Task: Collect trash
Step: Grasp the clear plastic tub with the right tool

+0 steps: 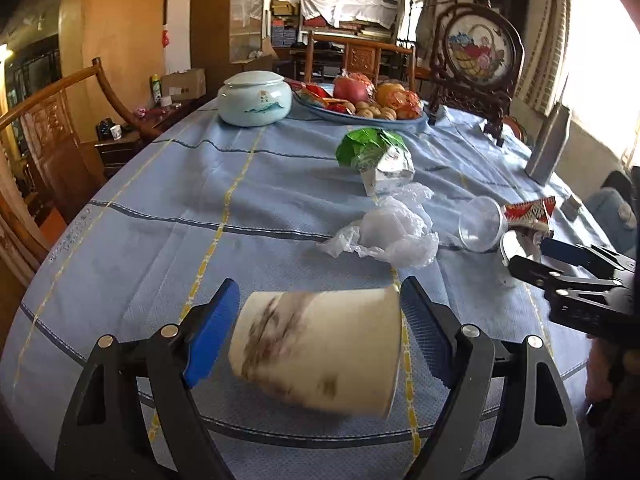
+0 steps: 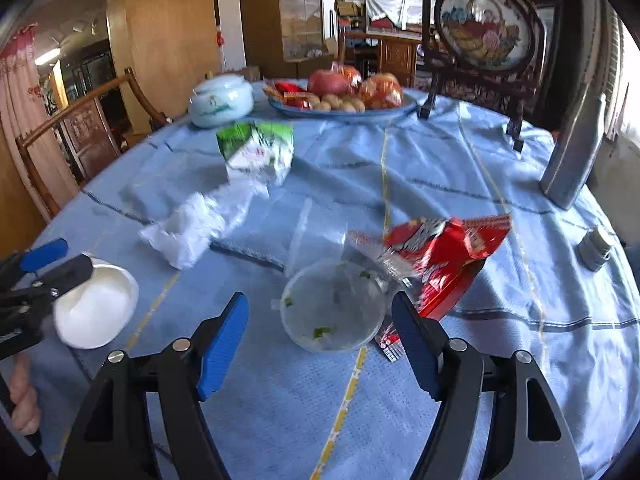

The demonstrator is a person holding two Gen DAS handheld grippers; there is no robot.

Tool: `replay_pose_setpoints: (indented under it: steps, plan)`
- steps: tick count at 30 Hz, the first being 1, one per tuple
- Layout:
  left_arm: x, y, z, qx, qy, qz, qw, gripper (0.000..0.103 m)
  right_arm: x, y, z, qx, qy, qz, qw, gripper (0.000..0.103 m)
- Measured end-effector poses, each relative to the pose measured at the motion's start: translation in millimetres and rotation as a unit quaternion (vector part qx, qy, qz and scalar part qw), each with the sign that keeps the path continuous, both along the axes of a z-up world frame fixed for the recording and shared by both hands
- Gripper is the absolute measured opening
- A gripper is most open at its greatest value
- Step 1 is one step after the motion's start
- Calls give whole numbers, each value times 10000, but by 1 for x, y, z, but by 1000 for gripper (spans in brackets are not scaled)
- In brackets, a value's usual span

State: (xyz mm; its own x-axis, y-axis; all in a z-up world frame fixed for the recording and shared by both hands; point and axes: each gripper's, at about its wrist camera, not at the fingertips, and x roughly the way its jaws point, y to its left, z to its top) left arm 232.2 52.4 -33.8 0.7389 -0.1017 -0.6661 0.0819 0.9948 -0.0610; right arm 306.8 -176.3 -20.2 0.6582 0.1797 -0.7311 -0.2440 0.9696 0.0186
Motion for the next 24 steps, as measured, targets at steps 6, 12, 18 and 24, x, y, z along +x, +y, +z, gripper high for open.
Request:
replay_pose_setpoints:
  steps: [6, 12, 18, 24]
  plan:
    - [3, -3, -3, 8, 106, -142, 9998, 82, 12, -5, -11, 181, 286, -75, 9994, 74]
    - [2, 6, -2, -270, 98, -122, 9995, 87, 16, -6, -16, 55, 377, -165, 9991, 53]
    - [1, 22, -2, -937, 193, -308, 9949, 91, 5, -11, -4, 194, -59, -123, 9997, 54]
    - [-14, 16, -3, -229, 315, -466, 9982, 96, 2, -14, 0, 238, -104, -114, 9996, 54]
